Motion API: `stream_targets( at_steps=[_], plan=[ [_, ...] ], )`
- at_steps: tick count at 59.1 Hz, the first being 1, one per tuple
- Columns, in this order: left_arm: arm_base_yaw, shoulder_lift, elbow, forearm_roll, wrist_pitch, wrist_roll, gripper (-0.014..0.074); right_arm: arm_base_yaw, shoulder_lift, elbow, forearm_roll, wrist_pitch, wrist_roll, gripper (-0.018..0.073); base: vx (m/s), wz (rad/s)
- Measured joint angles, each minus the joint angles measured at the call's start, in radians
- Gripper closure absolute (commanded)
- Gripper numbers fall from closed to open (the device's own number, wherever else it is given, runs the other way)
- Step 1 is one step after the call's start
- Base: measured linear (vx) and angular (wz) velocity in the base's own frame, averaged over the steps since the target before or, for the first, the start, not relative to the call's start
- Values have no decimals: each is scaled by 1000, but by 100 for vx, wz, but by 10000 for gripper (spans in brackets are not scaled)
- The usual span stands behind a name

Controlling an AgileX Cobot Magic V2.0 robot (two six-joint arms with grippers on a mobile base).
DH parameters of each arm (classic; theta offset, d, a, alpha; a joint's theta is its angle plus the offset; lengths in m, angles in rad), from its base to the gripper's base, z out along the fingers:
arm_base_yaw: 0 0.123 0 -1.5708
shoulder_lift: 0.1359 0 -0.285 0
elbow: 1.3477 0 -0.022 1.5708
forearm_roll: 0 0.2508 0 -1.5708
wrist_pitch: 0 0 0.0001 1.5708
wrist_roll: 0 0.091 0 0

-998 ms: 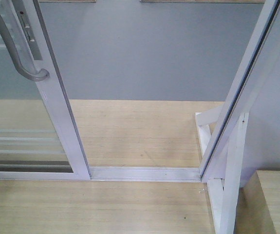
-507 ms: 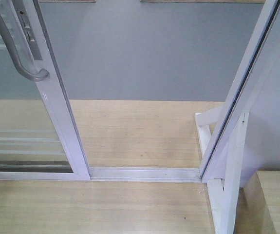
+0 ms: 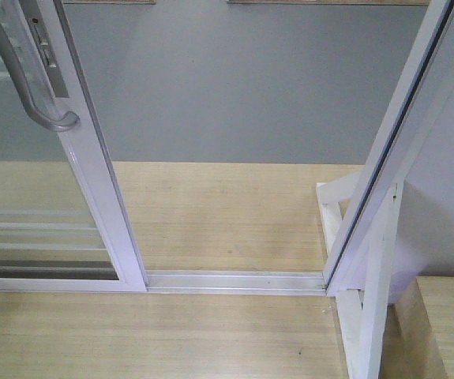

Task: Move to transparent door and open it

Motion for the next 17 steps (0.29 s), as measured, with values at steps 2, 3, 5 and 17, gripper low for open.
stream_targets(
  at_steps=[2, 3, 5, 17],
  plan=[
    [0, 0, 0, 0, 0, 0, 603, 0, 0, 0, 0, 0, 0, 568, 0, 0],
    [0, 0, 0, 0, 0, 0, 603, 0, 0, 0, 0, 0, 0, 568, 0, 0],
    [0, 0, 0, 0, 0, 0, 603, 0, 0, 0, 0, 0, 0, 568, 0, 0],
    [0, 0, 0, 0, 0, 0, 603, 0, 0, 0, 0, 0, 0, 568, 0, 0]
  ],
)
